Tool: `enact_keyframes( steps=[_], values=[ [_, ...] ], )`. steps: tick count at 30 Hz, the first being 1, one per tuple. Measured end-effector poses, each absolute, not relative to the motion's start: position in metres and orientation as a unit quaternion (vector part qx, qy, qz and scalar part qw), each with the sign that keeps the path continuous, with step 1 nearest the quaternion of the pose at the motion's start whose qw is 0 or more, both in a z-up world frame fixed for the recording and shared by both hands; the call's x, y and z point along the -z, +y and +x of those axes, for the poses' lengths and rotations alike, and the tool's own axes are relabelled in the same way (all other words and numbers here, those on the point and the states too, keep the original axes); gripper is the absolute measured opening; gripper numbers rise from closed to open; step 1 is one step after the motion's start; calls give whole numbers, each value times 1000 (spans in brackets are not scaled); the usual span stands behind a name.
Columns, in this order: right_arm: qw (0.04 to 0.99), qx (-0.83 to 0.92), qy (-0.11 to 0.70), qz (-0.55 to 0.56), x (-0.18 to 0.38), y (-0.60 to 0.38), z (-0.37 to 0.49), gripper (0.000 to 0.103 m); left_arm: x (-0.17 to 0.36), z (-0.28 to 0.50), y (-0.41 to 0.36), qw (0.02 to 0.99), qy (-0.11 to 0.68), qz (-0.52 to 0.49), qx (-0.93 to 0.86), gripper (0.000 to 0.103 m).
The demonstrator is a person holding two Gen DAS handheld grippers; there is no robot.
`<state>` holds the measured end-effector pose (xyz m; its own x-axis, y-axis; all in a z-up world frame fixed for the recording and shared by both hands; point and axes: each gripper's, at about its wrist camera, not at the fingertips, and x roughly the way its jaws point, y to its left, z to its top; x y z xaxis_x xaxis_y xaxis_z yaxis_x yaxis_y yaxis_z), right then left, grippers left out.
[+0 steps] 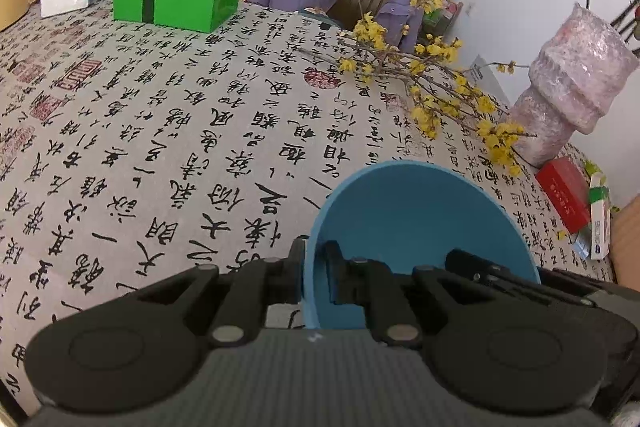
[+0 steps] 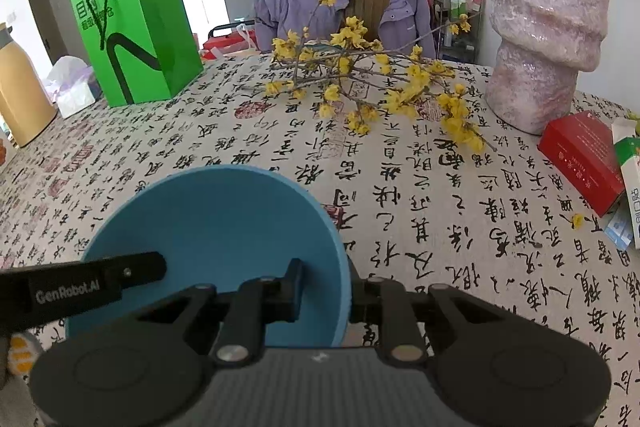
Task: Organize plates and bowls
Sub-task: 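Close both grippers on the blue bowl rims, then lift the held blue bowls off the table with both grippers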
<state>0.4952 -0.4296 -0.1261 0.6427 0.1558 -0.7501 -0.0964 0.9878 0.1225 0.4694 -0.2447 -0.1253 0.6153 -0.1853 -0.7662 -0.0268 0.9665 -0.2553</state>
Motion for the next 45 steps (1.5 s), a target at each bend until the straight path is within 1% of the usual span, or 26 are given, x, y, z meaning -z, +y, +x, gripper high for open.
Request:
enact_keyframes(
  steps=[11,21,27,29,45],
  values=[
    [912,-81,398,59,113,-424,490,18,109,462,-233,899,419,-117,44,11],
    [922,-94,371,58,92,-386,476,18,89,449,-200,908,405,-104,35,12],
    [926,-97,358,67,79,-369,469,17,80,444,-180,909,401,-111,32,13],
    [928,-97,355,67,73,-365,467,15,77,441,-174,910,398,-114,32,13],
    [934,-102,339,54,43,-331,445,14,54,416,-138,915,379,-133,30,13]
  ],
)
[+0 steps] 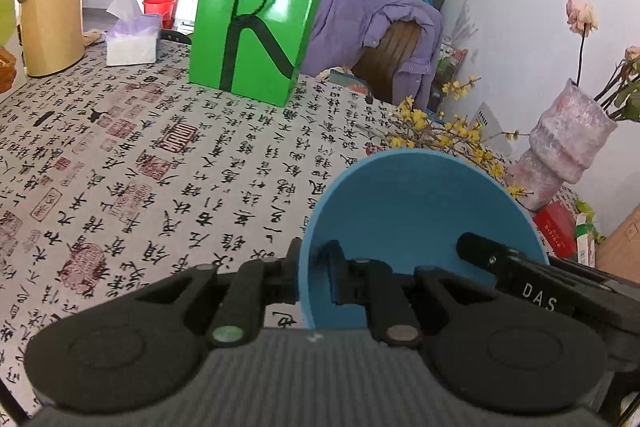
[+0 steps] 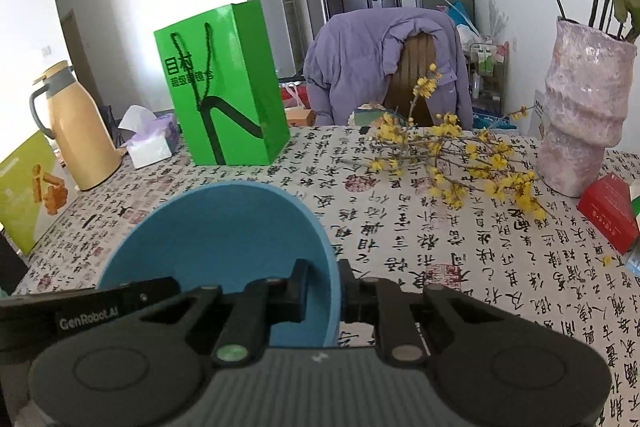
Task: Organize plates and bowls
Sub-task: 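Lift the held blue bowls off the table with both grippers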
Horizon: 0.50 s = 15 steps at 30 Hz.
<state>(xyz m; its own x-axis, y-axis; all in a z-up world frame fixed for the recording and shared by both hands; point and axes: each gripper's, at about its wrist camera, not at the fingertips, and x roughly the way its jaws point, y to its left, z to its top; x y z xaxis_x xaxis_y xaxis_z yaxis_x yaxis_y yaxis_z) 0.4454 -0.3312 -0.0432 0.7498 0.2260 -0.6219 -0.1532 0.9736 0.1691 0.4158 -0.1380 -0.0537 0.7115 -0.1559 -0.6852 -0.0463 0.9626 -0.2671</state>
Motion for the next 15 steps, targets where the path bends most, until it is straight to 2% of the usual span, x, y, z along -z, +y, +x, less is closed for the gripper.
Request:
enact_keyframes(
  steps=[15],
  values=[
    [937,-113,327,49,24,-294,423,14,39,388,-100,922,360,-140,24,13]
  ],
)
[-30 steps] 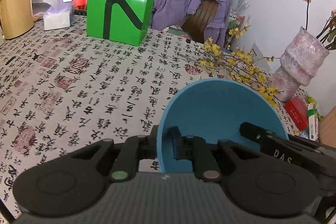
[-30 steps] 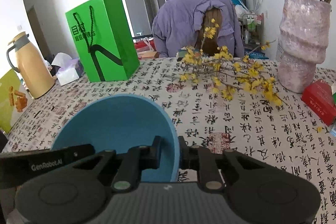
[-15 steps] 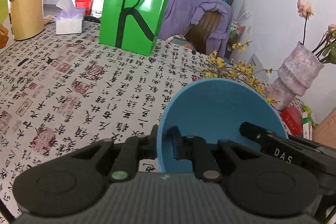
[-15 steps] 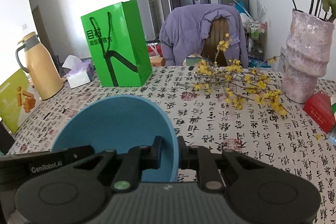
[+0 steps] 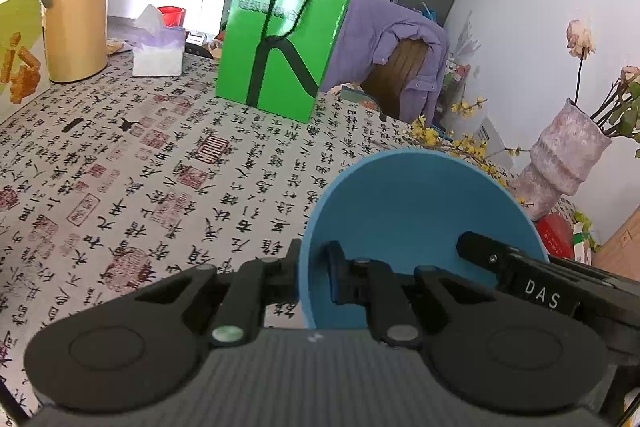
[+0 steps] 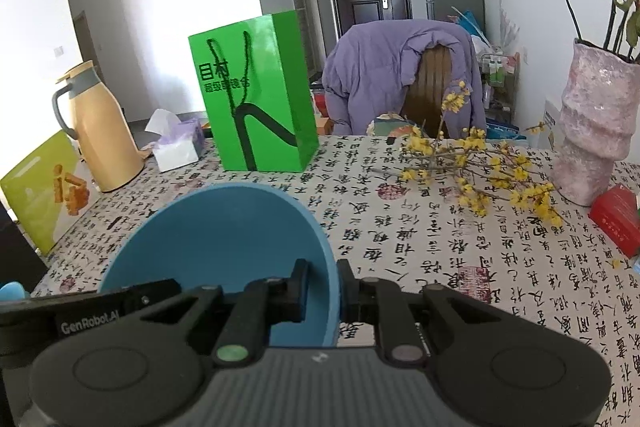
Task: Organize plates and bowls
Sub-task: 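Lift the held blue bowls off the table with both grippers, then carry the held blue bowls toward the black paper bag with both grippers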
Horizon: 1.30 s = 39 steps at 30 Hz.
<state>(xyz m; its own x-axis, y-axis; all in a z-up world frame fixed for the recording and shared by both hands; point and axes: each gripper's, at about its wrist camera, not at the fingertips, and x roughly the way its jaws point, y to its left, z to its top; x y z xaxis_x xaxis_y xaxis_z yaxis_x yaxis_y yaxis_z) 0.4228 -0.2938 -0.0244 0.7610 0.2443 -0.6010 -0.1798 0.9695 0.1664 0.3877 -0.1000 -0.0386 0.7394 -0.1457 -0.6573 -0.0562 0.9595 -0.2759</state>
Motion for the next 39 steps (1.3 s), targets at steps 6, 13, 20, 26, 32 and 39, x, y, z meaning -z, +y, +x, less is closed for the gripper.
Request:
enact_keyframes(
  steps=[6,13,20,26,32,39],
  values=[
    [938,-118,322,47,16,-281,415,14,33,378,-86,924,353,-146,23,13],
    [938,-125,319,46,11,-268,407,14,28,368,-71,925,348,-150,18,13],
    [938,-132,318,42,6,-253,401,14,24,359,-57,926,343,-155,13,13],
    [934,-142,324,50,4,-243,398,14,22,351,-44,928,338,-159,7,13],
    [935,-146,320,40,1,-228,394,14,20,346,-31,928,334,-167,1,13],
    [935,-152,319,34,-3,-214,388,14,17,338,-16,928,330,-175,-2,13]
  ],
)
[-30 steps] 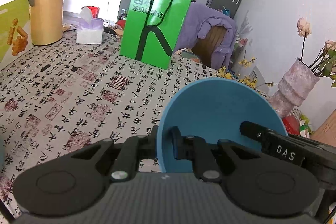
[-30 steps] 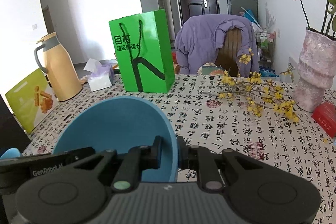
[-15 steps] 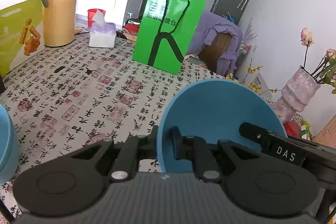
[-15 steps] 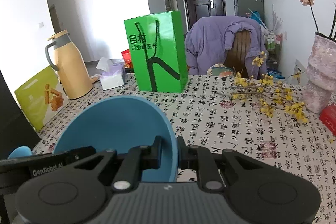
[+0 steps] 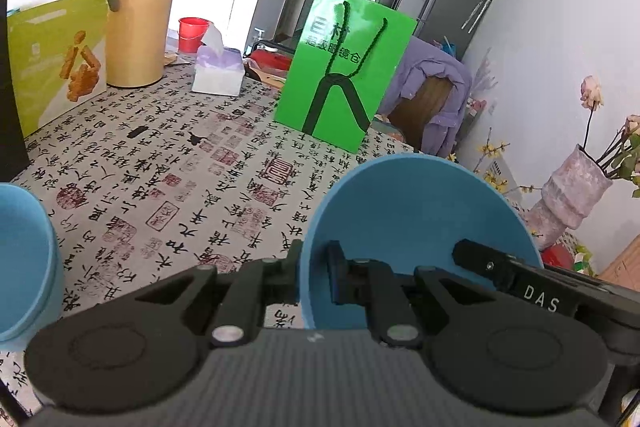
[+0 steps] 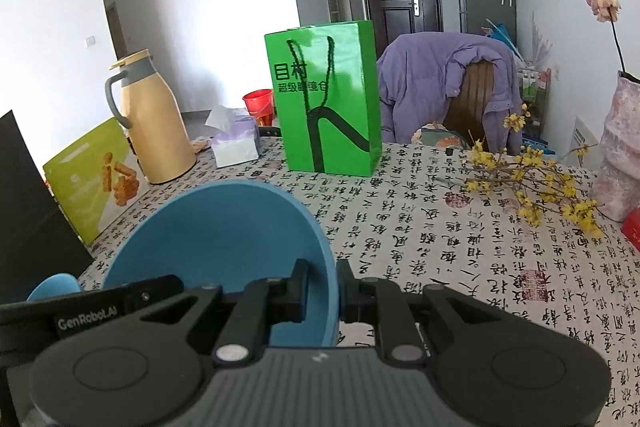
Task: Organize plates and bowls
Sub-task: 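Carry the held blue bowls toward the black paper bag with both grippers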
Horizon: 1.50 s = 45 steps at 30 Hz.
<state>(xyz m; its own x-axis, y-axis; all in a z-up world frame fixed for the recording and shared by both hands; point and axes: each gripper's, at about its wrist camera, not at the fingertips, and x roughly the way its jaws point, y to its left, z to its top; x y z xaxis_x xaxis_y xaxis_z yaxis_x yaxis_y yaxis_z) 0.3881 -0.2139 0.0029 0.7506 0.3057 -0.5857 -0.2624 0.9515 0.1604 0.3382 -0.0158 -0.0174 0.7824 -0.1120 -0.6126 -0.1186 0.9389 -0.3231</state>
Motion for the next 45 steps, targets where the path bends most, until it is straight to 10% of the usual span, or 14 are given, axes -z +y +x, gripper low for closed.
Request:
enact_keyframes(
  steps=[45],
  values=[
    [929,-205,308,0,-19,-109,361,14,5,287,85,931,293,-213,-45,13]
  ],
)
